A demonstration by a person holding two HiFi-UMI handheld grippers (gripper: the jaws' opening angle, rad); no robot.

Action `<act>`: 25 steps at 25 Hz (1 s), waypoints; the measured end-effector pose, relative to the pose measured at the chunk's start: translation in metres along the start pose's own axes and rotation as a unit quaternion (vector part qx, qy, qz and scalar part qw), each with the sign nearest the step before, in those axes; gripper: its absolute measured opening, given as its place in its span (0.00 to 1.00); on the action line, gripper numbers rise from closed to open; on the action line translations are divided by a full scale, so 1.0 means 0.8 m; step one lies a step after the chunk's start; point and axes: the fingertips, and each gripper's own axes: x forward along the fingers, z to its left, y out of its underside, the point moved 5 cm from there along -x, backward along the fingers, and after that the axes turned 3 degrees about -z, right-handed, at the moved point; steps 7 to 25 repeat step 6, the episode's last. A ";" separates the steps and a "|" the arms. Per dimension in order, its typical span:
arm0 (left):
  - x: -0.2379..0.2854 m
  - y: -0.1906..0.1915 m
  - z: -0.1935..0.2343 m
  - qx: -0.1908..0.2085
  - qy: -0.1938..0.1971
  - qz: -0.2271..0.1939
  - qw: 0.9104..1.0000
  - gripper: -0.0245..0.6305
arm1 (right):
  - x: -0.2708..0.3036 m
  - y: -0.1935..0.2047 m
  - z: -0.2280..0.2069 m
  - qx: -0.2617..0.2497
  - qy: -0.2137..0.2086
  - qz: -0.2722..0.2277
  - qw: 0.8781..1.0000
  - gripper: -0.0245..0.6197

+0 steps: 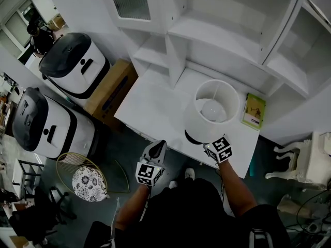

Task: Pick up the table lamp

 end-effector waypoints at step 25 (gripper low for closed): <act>0.006 0.001 -0.005 0.002 0.005 0.006 1.000 0.07 | -0.003 0.005 -0.009 0.002 0.007 -0.002 1.000 0.26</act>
